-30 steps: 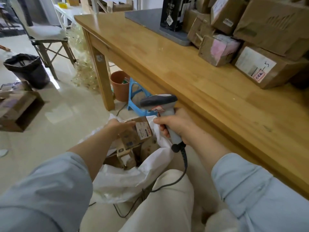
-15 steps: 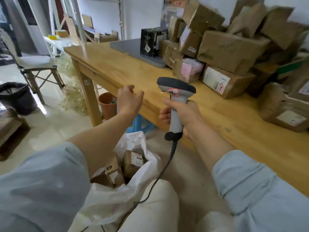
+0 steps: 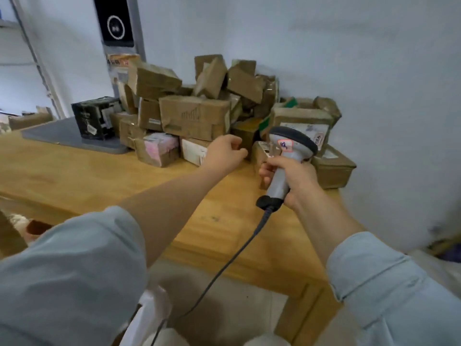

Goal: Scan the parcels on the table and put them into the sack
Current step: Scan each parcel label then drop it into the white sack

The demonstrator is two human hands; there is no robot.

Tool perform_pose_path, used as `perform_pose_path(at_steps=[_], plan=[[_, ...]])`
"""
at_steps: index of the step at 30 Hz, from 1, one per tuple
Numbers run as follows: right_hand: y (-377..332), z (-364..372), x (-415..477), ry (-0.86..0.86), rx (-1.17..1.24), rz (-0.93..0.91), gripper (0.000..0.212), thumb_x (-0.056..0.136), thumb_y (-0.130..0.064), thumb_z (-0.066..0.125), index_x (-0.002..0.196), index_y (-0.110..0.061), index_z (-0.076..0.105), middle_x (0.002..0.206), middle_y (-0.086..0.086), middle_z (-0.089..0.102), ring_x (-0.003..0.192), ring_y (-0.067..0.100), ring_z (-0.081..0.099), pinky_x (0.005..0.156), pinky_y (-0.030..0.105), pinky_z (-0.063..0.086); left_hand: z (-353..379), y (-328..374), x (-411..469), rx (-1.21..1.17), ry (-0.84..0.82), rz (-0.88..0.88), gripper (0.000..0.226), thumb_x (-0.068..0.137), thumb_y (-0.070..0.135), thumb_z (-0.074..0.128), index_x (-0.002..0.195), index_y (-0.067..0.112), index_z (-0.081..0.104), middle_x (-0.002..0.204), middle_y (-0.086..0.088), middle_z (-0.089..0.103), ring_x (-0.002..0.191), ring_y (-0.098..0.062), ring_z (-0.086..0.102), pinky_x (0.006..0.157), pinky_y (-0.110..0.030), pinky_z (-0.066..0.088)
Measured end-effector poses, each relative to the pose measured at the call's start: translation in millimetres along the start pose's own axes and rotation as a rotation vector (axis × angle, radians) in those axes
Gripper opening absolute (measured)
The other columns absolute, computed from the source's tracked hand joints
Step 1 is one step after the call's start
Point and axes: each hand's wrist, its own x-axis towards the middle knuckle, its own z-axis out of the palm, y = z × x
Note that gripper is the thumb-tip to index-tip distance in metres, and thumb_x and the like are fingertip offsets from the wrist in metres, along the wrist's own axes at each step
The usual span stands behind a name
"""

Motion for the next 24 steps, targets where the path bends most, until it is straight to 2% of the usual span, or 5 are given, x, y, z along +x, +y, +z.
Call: perform_pose_path(at_steps=[5,10,13,18,24], plan=[[-31,-40,36,0.098,0.109,-0.026,0.028,0.082,-0.007,0.067,0.108,0.000,0.060,0.074,0.008,0.066,0.059,0.014,0.064,0.048,0.023,0.051,34,53,50,-0.113,-0.068,-0.016,0.059,0.090,0.024,0.063,0.143,0.011,0.042,0.140,-0.007,0.051,0.128,-0.021,0.048,0.106,-0.033,0.040],[-56,-68,73,0.185,0.096,-0.063,0.045,0.075,-0.020,0.076,0.115,-0.011,0.057,0.098,0.008,0.067,0.085,0.023,0.064,0.071,0.037,0.056,61,77,87,-0.275,-0.132,-0.152,0.075,0.087,0.017,0.064,0.151,0.014,0.025,0.153,-0.007,0.034,0.138,-0.024,0.035,0.110,-0.037,0.033],[-72,-79,94,0.143,0.086,-0.126,0.051,0.071,-0.022,0.079,0.117,-0.011,0.061,0.104,0.010,0.071,0.093,0.026,0.068,0.077,0.039,0.058,77,79,99,-0.357,-0.190,-0.236,0.078,0.085,0.011,0.064,0.152,0.013,0.023,0.150,-0.009,0.038,0.135,-0.027,0.038,0.109,-0.041,0.036],[-82,-89,117,0.058,0.086,-0.169,0.035,0.075,-0.013,0.075,0.108,-0.011,0.065,0.094,0.009,0.072,0.085,0.025,0.069,0.073,0.036,0.057,96,67,100,-0.386,-0.083,-0.229,0.043,0.087,0.010,0.058,0.129,0.013,0.055,0.114,-0.007,0.065,0.107,-0.023,0.061,0.092,-0.039,0.052],[-79,-91,127,-0.027,0.017,-0.243,0.017,0.079,-0.010,0.068,0.094,-0.019,0.071,0.097,0.007,0.071,0.086,0.023,0.066,0.073,0.033,0.056,96,66,93,-0.388,-0.124,-0.211,0.047,0.092,0.004,0.049,0.138,0.010,0.048,0.126,-0.009,0.061,0.117,-0.025,0.057,0.099,-0.042,0.049]])
